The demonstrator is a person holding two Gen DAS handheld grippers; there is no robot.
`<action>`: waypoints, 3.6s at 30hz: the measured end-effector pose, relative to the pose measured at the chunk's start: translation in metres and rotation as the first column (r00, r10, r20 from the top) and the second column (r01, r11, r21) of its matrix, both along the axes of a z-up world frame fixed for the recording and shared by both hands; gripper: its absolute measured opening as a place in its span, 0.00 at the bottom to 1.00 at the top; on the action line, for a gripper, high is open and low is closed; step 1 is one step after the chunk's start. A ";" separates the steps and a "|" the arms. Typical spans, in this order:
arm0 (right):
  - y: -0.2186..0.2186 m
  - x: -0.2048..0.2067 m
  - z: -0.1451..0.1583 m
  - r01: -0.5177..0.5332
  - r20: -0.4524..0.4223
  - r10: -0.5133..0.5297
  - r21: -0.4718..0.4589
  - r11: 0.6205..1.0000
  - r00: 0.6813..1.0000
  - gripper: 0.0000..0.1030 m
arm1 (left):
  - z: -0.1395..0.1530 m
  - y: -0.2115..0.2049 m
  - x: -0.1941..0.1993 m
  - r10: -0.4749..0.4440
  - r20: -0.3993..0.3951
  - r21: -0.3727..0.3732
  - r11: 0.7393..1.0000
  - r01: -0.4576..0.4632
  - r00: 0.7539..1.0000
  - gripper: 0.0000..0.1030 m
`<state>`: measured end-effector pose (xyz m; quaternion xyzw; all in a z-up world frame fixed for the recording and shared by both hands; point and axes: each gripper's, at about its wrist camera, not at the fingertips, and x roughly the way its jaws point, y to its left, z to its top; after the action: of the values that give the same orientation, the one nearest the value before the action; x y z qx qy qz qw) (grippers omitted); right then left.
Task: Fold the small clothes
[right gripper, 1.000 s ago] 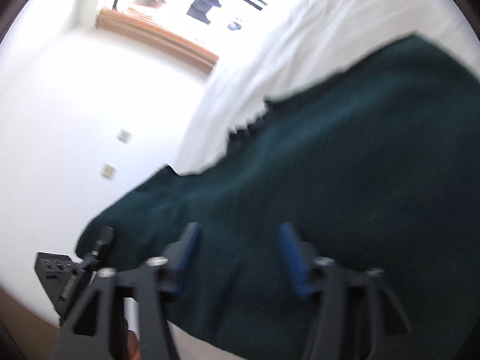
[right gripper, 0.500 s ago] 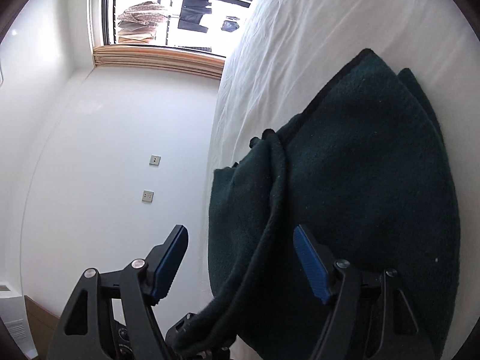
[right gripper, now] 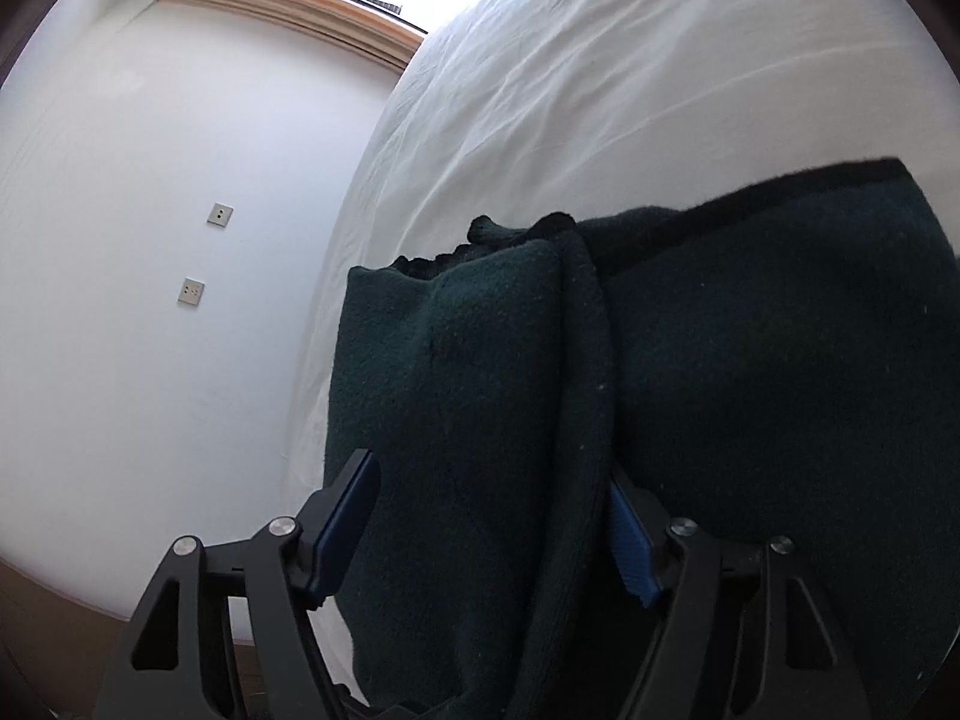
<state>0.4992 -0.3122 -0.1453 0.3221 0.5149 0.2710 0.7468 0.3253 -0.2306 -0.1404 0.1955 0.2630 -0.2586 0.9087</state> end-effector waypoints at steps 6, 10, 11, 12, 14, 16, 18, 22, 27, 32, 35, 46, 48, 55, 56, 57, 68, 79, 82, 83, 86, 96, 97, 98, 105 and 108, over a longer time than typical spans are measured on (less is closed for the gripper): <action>-0.008 0.000 0.000 0.006 0.042 -0.001 -0.117 0.993 0.999 0.19 | -0.004 -0.004 0.002 -0.009 -0.016 0.009 1.000 0.009 1.000 0.08; -0.019 -0.011 0.015 0.039 0.111 -0.020 -0.170 0.985 0.994 0.11 | 0.003 -0.002 0.003 -0.025 -0.002 0.027 0.999 0.025 1.000 0.08; -0.026 -0.014 0.019 0.051 0.125 -0.028 -0.180 0.982 0.992 0.10 | 0.004 -0.003 0.002 -0.033 0.004 0.031 0.999 0.032 0.999 0.08; -0.033 -0.016 0.022 0.067 0.137 -0.042 -0.180 0.981 0.990 0.10 | 0.006 -0.006 0.000 -0.041 0.010 0.035 0.999 0.040 0.999 0.08; -0.047 -0.021 0.026 0.094 0.152 -0.067 -0.174 0.980 0.986 0.10 | 0.007 -0.012 0.001 -0.054 0.016 0.037 0.998 0.054 0.998 0.08; -0.061 -0.024 0.027 0.113 0.156 -0.087 -0.167 0.979 0.984 0.10 | 0.010 -0.022 -0.001 -0.066 0.021 0.042 0.997 0.065 0.998 0.08; -0.070 -0.025 0.026 0.130 0.154 -0.104 -0.168 0.977 0.983 0.10 | 0.011 -0.033 -0.003 -0.086 0.021 0.051 0.995 0.085 0.996 0.08; -0.089 -0.027 0.022 0.163 0.150 -0.139 -0.164 0.973 0.979 0.10 | 0.007 -0.048 -0.005 -0.123 0.016 0.070 0.990 0.122 0.992 0.08; -0.107 -0.028 0.018 0.203 0.152 -0.179 -0.155 0.967 0.972 0.10 | 0.003 -0.058 -0.001 -0.158 0.002 0.083 0.984 0.158 0.987 0.08; -0.106 -0.024 0.003 0.213 0.131 -0.193 -0.162 0.964 0.972 0.10 | -0.003 -0.056 0.019 -0.166 -0.031 0.100 0.981 0.168 0.986 0.08; -0.107 -0.021 -0.006 0.223 0.123 -0.204 -0.159 0.962 0.971 0.10 | -0.003 -0.054 0.027 -0.160 -0.043 0.104 0.981 0.164 0.986 0.08; -0.132 -0.054 0.003 0.326 0.136 -0.307 -0.156 0.932 0.942 0.22 | 0.018 0.015 0.015 -0.173 -0.140 -0.011 0.985 0.174 0.975 0.51; -0.130 -0.066 0.013 0.319 0.160 -0.295 -0.157 0.935 0.942 0.22 | 0.029 0.043 0.007 -0.154 -0.113 -0.063 0.987 0.148 0.981 0.71; -0.081 -0.094 0.046 0.188 0.233 -0.164 -0.083 0.979 0.959 0.22 | 0.055 0.131 0.077 0.050 -0.141 -0.223 0.971 -0.081 0.989 0.70; -0.071 -0.096 0.045 0.161 0.234 -0.133 -0.105 0.981 0.963 0.22 | 0.052 0.141 0.094 0.082 -0.167 -0.238 0.964 -0.120 0.983 0.69; -0.063 -0.098 0.041 0.138 0.230 -0.106 -0.129 0.982 0.967 0.22 | 0.050 0.149 0.109 0.103 -0.198 -0.243 0.958 -0.150 0.975 0.60; -0.071 -0.144 -0.012 0.207 0.136 -0.188 -0.143 0.968 0.973 0.00 | 0.000 0.141 0.121 0.133 -0.253 -0.090 0.983 -0.161 0.958 0.34; -0.085 -0.191 -0.036 0.310 0.146 -0.303 -0.028 0.950 0.942 0.00 | -0.027 0.131 0.083 0.094 -0.173 -0.001 0.995 -0.095 0.980 0.34; -0.078 -0.194 -0.029 0.301 0.174 -0.282 -0.095 0.949 0.944 0.00 | -0.024 0.134 0.076 0.103 -0.162 0.008 0.995 -0.103 0.981 0.34; -0.074 -0.192 -0.027 0.303 0.176 -0.283 -0.099 0.948 0.943 0.00 | -0.018 0.134 0.073 0.107 -0.163 -0.005 0.994 -0.109 0.981 0.34; -0.076 -0.190 -0.029 0.311 0.167 -0.295 -0.082 0.947 0.941 0.00 | -0.009 0.125 0.067 0.080 -0.157 -0.035 0.996 -0.086 0.984 0.34; -0.074 -0.201 -0.019 0.301 0.170 -0.278 -0.128 0.945 0.945 0.00 | -0.039 0.106 0.041 0.040 -0.102 0.101 0.994 -0.030 0.994 0.33; -0.076 -0.204 -0.014 0.301 0.166 -0.281 -0.115 0.947 0.945 0.04 | -0.040 0.105 0.040 0.039 -0.102 0.102 0.994 -0.028 0.994 0.33; -0.079 -0.207 -0.006 0.310 0.187 -0.290 -0.088 0.947 0.938 0.10 | -0.041 0.106 0.040 0.037 -0.106 0.097 0.995 -0.026 0.994 0.33; -0.074 -0.163 0.040 0.294 0.291 -0.262 -0.069 0.953 0.920 0.31 | -0.042 0.109 0.040 0.030 -0.114 0.065 0.998 -0.023 0.993 0.34; -0.063 -0.134 0.027 0.258 0.237 -0.228 -0.103 0.961 0.945 0.35 | -0.027 0.123 0.046 0.026 -0.160 -0.019 0.999 -0.029 0.987 0.35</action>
<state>0.3648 -0.3756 -0.1182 0.3006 0.4012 0.1763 0.8471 0.3717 -0.1076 -0.1675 0.1606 0.3348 -0.2637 0.8903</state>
